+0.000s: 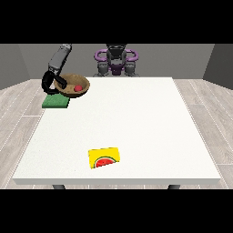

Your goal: Pick the cup and pour the ball into the bowl, then pick the bowl and place it on the pad

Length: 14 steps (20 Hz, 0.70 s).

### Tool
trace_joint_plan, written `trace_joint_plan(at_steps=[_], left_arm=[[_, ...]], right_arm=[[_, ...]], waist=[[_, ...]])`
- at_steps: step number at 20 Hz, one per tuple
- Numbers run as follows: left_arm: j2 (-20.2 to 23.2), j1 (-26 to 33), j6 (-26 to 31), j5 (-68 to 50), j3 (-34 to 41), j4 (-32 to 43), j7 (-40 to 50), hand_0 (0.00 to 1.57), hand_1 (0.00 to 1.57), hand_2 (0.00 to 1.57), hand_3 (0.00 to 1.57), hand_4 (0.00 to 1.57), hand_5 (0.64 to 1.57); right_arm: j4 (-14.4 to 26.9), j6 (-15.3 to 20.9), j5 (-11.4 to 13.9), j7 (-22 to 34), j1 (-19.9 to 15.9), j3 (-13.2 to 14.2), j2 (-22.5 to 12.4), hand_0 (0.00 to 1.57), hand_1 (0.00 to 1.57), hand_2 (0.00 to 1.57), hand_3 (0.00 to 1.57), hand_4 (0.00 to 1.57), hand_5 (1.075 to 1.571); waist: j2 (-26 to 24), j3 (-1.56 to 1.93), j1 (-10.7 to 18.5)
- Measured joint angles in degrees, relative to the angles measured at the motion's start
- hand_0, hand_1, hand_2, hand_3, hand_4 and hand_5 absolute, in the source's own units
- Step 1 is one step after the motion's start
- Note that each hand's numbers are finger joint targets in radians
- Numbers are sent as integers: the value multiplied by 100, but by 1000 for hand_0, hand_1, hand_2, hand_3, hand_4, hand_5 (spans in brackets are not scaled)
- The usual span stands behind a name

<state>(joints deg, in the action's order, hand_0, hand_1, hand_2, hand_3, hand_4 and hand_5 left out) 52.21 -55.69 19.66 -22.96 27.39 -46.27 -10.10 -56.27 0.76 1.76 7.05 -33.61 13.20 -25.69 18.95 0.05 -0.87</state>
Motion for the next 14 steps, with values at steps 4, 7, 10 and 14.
trace_joint_plan(at_steps=[4,7,10,14], left_arm=[[101,-5,-41,-50,33,-150,62,0,0,0,0,0,1534],[266,-25,34,-145,108,-213,131,0,0,0,0,145,1533],[315,-22,-25,-157,105,-350,151,0,0,0,0,158,1532],[413,-101,-59,-281,157,-632,244,0,0,0,0,66,1533]], right_arm=[[485,-298,-195,-418,-93,357,-377,1571,1571,1571,1213,1280,1535],[845,-558,-371,-727,-183,593,-594,1571,1571,1571,935,1295,1543],[1174,-724,-449,-957,-299,733,-756,1571,1571,1571,701,1291,1551],[1634,-887,-423,-1403,-417,888,-1103,1571,1571,1571,206,1289,1554]], waist=[[131,2,-2],[296,4,54],[406,3,67],[680,7,121]])
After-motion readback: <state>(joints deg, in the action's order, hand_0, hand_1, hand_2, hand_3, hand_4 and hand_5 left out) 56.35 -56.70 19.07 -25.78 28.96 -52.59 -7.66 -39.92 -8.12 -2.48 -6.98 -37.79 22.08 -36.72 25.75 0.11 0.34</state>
